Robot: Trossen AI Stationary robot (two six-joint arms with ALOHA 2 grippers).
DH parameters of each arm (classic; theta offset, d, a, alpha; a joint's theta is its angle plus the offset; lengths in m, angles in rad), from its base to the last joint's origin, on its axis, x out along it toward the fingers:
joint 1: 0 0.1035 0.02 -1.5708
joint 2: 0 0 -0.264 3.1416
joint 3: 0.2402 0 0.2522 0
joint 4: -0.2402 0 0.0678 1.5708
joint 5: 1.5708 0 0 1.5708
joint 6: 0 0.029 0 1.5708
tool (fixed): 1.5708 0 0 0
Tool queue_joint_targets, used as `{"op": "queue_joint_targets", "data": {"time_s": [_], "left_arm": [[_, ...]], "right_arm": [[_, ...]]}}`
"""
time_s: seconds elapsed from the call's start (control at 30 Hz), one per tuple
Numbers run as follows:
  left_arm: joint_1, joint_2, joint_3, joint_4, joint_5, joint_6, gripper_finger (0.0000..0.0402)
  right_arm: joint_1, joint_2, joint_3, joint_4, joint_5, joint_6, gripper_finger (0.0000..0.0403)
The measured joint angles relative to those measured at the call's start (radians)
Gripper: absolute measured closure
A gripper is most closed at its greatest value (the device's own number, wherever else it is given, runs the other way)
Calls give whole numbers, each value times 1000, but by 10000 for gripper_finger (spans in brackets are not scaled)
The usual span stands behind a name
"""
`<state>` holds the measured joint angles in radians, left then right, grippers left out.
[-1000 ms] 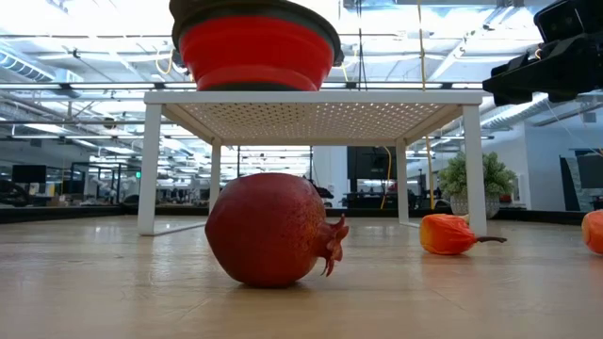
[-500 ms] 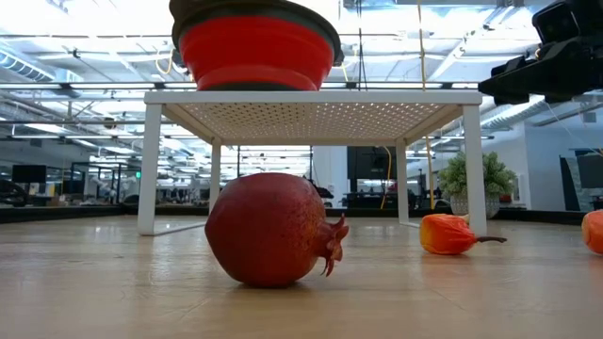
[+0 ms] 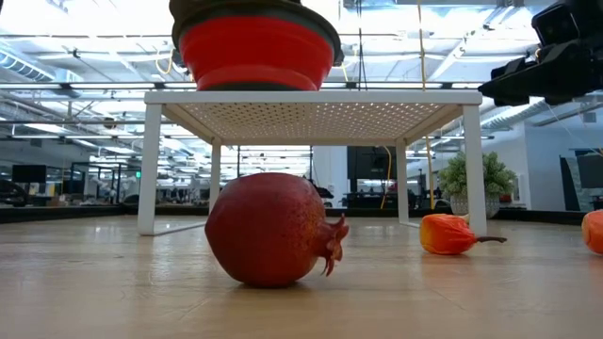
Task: Pick & Place Fruit
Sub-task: Put the orange into the strainer bowl on the shelf
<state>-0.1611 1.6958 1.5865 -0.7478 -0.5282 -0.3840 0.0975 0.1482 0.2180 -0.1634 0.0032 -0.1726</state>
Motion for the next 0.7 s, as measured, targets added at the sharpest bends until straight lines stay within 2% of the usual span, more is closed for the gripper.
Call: {"op": "queue_joint_targets", "data": {"time_s": [0.23, 0.43, 0.6, 0.7], "left_arm": [[5, 74, 73, -98, 38, -14, 254], [5, 72, 76, -135, 48, -43, 254], [5, 72, 76, -147, 123, -37, 254], [4, 72, 76, -147, 132, -42, 254]], "right_arm": [[0, 2, 0, -7, -2, 0, 273], [0, 5, 0, -6, -2, 0, 273], [0, 5, 0, -6, -1, 0, 273], [0, 5, 0, -6, -1, 0, 273]]}}
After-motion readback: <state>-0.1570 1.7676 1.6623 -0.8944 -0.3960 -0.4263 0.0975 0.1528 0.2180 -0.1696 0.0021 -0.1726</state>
